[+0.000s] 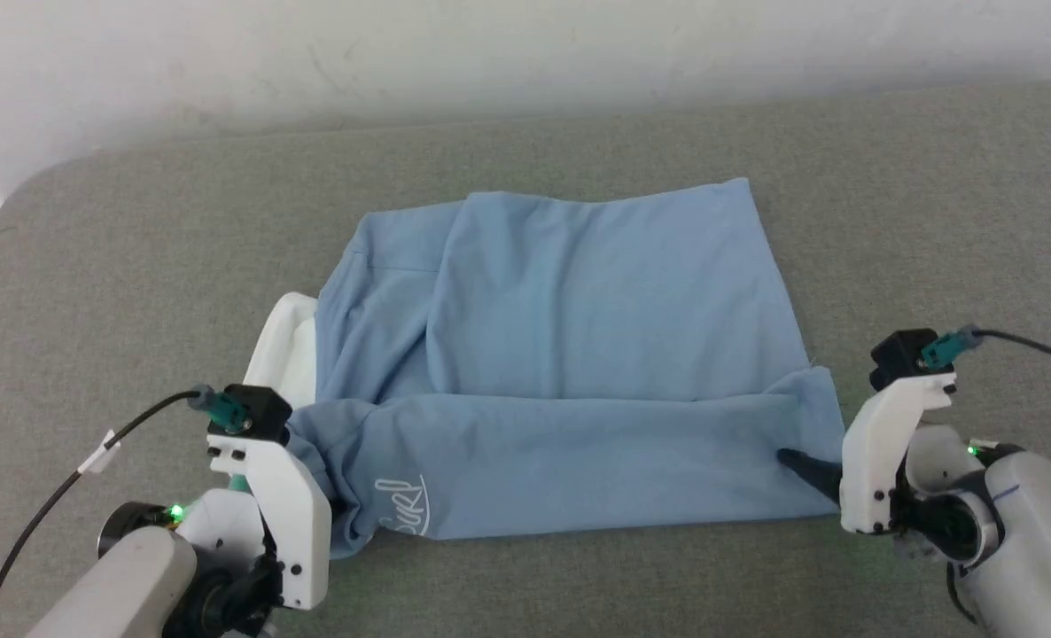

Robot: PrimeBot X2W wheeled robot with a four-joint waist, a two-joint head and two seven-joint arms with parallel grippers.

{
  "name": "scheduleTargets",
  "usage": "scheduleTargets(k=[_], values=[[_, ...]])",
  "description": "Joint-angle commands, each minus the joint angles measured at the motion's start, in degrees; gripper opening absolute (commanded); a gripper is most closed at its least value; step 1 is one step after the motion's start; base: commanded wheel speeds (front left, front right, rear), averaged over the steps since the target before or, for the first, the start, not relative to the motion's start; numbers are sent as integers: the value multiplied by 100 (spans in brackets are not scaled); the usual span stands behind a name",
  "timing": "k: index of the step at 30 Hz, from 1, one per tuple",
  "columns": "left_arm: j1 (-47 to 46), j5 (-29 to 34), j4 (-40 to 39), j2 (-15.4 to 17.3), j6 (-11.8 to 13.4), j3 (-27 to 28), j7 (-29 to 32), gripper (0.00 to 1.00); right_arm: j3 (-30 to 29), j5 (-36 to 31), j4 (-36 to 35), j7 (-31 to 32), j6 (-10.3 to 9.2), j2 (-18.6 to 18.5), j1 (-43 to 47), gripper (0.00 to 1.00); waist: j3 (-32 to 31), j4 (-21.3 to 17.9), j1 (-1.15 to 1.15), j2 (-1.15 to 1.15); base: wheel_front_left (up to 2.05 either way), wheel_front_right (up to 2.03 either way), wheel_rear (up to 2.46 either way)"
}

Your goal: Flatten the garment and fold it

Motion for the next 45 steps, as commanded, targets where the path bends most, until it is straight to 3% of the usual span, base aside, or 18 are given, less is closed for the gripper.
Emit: scheduleTargets(k=[1,9,16,21,25,29,30,31,32,33,37,45], values=[[77,29,-30,-9,50,-7,-25,0,149,90,254,201,-11,70,37,0,19,12,0,0,0,0,0],[154,-42,-96,-7,34,37,-117,0,348,349,238,64,-11,-94,-180,0,-124,9,0,0,0,0,0],[507,-62,-530,191,122,88,-195,0,234,386,-511,-284,-11,-433,85,0,-598,-27,0,0,0,0,0],[982,-99,-906,427,299,134,-206,0,-71,301,-1086,-136,-11,-570,752,0,-844,-31,0,0,0,0,0],[1384,-266,-994,408,398,94,-189,0,-361,219,-1412,142,-11,-428,1347,0,-877,-72,0,0,0,0,0],[1556,-425,-787,171,458,104,-331,0,-601,32,-1456,257,-11,-197,1722,0,-778,-101,0,0,0,0,0],[1559,-454,-703,104,460,143,-421,23,-632,-29,-1450,193,-11,-140,1772,0,-754,-104,0,0,0,0,0],[1551,-466,-616,56,457,168,-489,78,-648,-80,-1426,125,-11,-86,1824,47,-719,-103,0,0,0,0,0],[1551,-466,-616,56,457,168,-489,78,-648,-80,-1426,125,-11,-86,1824,47,-719,-103,0,0,0,0,0],[1534,-466,-535,25,445,171,-524,100,-655,-115,-1406,71,-11,-44,1872,100,-702,-97,0,0,0,0,0],[1434,-408,-403,-56,479,349,-872,100,-717,-318,-1575,-582,-11,72,2034,100,-637,-81,0,0,0,0,0],[1107,-121,-672,38,766,1048,-1802,100,-1144,-1063,-2272,-2679,-11,367,2121,100,-524,-237,0,0,0,0,0]])
